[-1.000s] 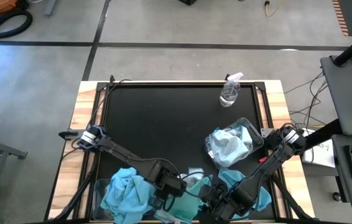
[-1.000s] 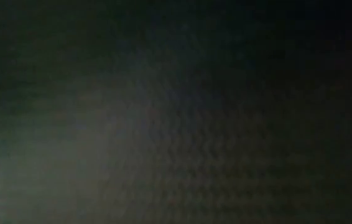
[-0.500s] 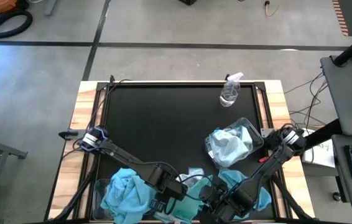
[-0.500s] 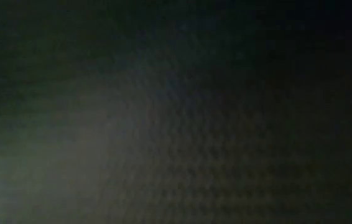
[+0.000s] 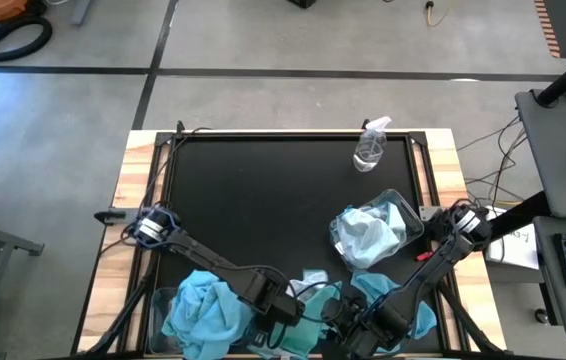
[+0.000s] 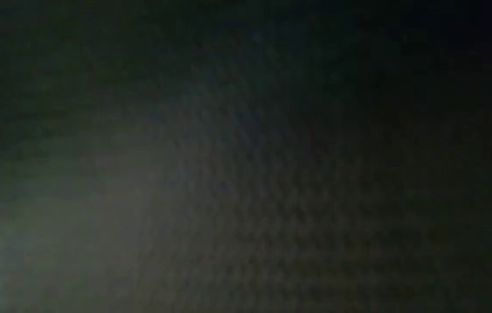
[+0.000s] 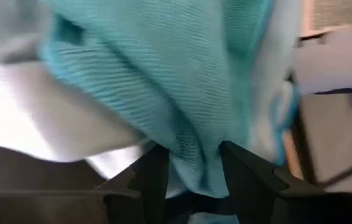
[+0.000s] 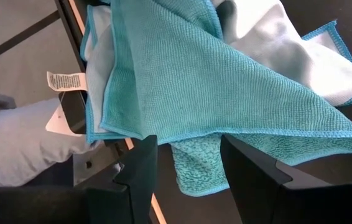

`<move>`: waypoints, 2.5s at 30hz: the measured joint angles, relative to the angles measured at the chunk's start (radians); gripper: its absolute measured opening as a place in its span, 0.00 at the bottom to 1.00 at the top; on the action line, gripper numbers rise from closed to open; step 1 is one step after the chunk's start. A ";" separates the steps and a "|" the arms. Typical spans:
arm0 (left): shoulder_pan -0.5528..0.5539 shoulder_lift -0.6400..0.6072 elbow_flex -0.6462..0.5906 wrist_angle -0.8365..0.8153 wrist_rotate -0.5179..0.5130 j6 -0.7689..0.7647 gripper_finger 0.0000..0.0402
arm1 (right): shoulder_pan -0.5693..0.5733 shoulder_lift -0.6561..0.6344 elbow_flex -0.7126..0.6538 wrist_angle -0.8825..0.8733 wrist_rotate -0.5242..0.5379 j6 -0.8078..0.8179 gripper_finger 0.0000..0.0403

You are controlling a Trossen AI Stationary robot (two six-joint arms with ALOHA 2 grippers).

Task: Sort microfiber towel by color & place in baskets
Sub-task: Put the blue towel into the bottom transparent bin

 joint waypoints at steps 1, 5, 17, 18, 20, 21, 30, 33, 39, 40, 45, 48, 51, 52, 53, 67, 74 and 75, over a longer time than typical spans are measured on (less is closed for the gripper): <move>0.000 0.000 0.000 0.000 0.021 -0.006 0.33 | 0.000 0.000 0.000 0.000 0.000 0.000 0.42; -0.005 0.000 0.000 0.000 0.049 -0.033 0.33 | 0.000 0.000 0.000 0.000 0.000 0.000 0.42; -0.017 0.001 0.000 0.116 0.044 -0.072 0.33 | 0.000 0.000 0.000 -0.001 0.000 0.000 0.42; -0.017 0.001 0.000 0.126 0.044 -0.072 0.33 | 0.000 0.000 0.000 -0.002 0.000 0.000 0.42; -0.018 0.001 0.000 0.141 0.043 -0.072 0.33 | 0.000 0.000 0.000 -0.002 0.000 0.000 0.42; -0.018 0.001 0.000 0.146 0.041 -0.072 0.33 | 0.000 0.000 0.000 -0.002 0.000 0.000 0.42; -0.017 0.002 0.000 0.149 0.040 -0.089 0.18 | 0.000 0.000 0.000 -0.002 0.000 0.000 0.42; -0.017 0.002 0.000 0.146 0.040 -0.101 0.05 | 0.000 0.000 0.000 -0.002 0.000 0.000 0.42; -0.016 0.000 0.012 0.062 0.040 -0.110 0.01 | 0.000 0.000 0.000 -0.002 0.000 -0.001 0.42; -0.016 0.000 0.028 0.018 0.040 -0.110 0.01 | 0.000 0.000 0.000 -0.002 0.000 -0.001 0.42; -0.022 -0.003 0.200 -0.254 -0.070 -0.113 0.00 | 0.000 0.000 0.000 -0.002 0.001 -0.001 0.42; -0.042 -0.003 0.339 -0.405 -0.180 -0.142 0.00 | 0.000 0.000 0.000 -0.002 0.001 -0.001 0.42; -0.071 -0.004 0.487 -0.524 -0.289 -0.188 0.00 | 0.000 0.000 0.000 -0.008 0.001 -0.001 0.42; -0.082 -0.005 0.535 -0.557 -0.335 -0.206 0.00 | 0.000 0.000 0.000 -0.011 0.001 -0.002 0.42; -0.095 -0.018 0.541 -0.559 -0.385 -0.225 0.00 | 0.000 0.000 0.000 -0.015 0.001 -0.001 0.42; -0.274 -0.233 0.427 -0.610 -0.650 -0.498 0.00 | 0.000 0.000 -0.003 -0.025 0.002 0.008 0.42; -0.407 -0.235 0.423 -0.610 -0.664 -0.629 0.00 | 0.000 0.000 -0.003 -0.024 0.002 0.011 0.42; -0.427 -0.235 0.419 -0.610 -0.667 -0.647 0.00 | 0.000 0.000 -0.003 -0.024 0.002 0.011 0.42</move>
